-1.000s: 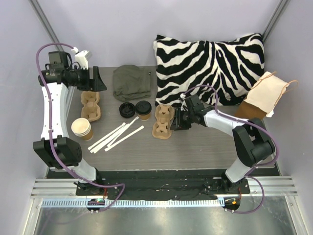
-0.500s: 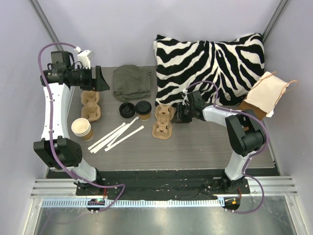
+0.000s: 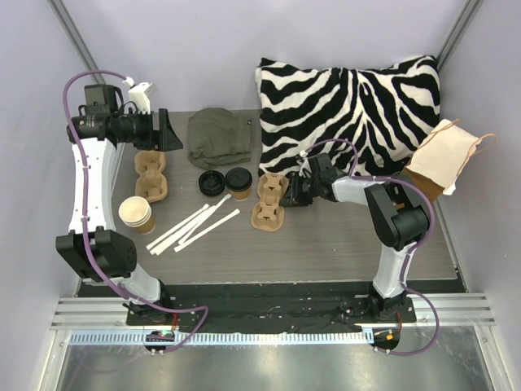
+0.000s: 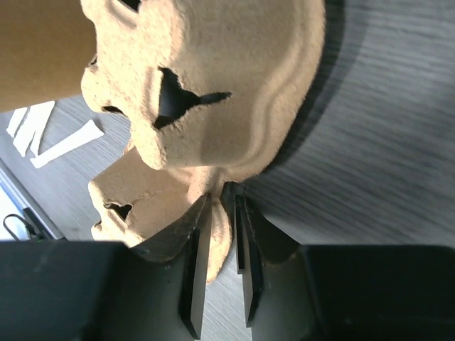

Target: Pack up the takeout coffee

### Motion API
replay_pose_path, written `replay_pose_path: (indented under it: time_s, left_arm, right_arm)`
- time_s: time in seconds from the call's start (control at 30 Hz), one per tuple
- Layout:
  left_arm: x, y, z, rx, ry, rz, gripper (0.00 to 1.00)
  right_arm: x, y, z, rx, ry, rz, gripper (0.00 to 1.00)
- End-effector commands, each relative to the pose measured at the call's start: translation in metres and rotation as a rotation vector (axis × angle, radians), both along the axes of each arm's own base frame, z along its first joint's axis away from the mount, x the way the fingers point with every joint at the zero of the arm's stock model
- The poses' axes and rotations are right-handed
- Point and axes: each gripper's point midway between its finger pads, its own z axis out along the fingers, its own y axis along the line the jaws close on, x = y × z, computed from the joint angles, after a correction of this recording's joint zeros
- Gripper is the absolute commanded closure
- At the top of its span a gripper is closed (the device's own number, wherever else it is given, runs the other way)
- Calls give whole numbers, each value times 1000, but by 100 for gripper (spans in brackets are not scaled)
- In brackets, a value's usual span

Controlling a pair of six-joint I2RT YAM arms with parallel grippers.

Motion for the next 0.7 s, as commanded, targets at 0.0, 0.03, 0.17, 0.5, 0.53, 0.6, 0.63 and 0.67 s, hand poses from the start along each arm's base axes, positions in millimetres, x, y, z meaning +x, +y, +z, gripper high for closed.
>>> replay_pose_path:
  time_s: [0.0, 0.03, 0.17, 0.5, 0.53, 0.6, 0.63, 0.67]
  left_arm:
    - [5, -5, 26, -21, -80, -14, 21]
    - [5, -5, 25, -18, -77, -14, 21]
    - [6, -4, 22, -17, -69, -13, 21]
    - [0, -10, 31, -31, -94, -35, 20]
    - [-1, -11, 33, -29, -100, -42, 20]
    - [-3, -14, 35, -22, -108, -51, 20]
    - [-5, -17, 37, -19, -115, -57, 20]
    - [-6, -19, 38, -15, -121, -64, 19]
  right_arm:
    - [6, 10, -2, 50, -7, 0, 73]
    - [7, 10, -3, 60, -7, -2, 74]
    - [6, 11, -3, 88, 16, -5, 87]
    - [10, 6, 52, 186, -53, -21, 99]
    - [10, 5, 60, 189, -64, -21, 99]
    - [13, 4, 90, 198, -135, -13, 99]
    - [9, 2, 94, 181, -129, -12, 99]
    - [9, -1, 99, 160, -140, -19, 99]
